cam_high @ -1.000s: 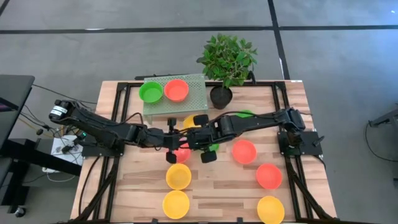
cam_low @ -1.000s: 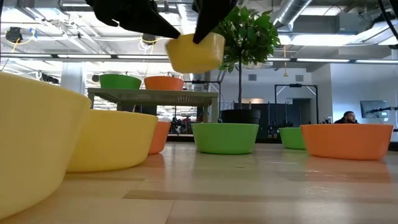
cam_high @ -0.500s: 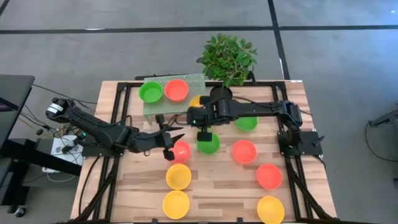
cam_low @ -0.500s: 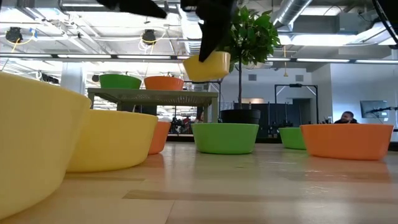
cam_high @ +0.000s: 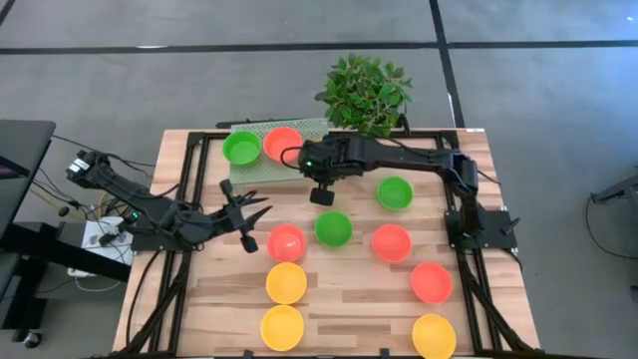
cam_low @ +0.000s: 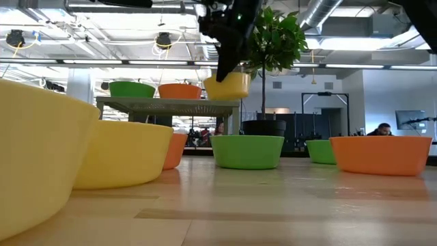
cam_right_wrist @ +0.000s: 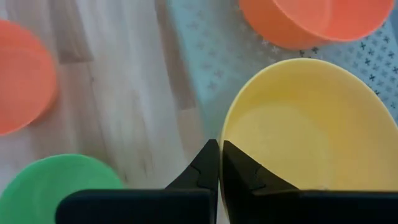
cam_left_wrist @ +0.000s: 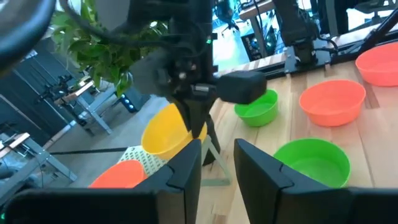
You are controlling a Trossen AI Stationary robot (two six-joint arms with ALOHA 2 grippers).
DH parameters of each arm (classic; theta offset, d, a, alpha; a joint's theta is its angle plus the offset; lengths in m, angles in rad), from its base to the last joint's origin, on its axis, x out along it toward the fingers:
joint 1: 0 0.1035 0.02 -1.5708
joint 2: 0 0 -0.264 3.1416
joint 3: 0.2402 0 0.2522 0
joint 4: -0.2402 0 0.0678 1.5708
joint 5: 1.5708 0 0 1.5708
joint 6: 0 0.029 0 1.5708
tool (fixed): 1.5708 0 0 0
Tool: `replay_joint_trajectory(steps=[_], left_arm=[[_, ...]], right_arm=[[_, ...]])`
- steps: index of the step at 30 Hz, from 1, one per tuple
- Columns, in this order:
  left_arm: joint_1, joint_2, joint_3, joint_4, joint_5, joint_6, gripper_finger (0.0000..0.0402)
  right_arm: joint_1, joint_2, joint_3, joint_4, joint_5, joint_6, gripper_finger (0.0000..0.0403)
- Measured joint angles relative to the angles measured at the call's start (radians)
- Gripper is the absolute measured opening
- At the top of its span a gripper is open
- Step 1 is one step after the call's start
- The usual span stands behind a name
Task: Pick & Place Mini bowls
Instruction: Put the yellow bowl on the shelf
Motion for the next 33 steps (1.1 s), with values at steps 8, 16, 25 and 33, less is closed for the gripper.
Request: replay_joint_trajectory(steps=[8,16,25,33], left_arm=[[0.000,-0.004,-0.008,0.000,0.000,0.003,0.0097],[0.000,-0.004,-0.008,0.000,0.001,0.004,0.0097],[0.000,-0.004,-0.008,0.000,0.000,0.004,0.0097],[0.000,-0.004,-0.008,0.000,0.001,0.004,0.0097]], right_arm=[[-0.050,0.011,0.000,0.073,0.001,-0.028,0.0002],[-0.088,0.022,0.000,0.094,-0.027,-0.045,0.0002],[-0.105,0.043,0.000,0.119,-0.032,-0.047,0.0003],[-0.104,0.043,0.000,0.123,-0.027,-0.056,0.0027]])
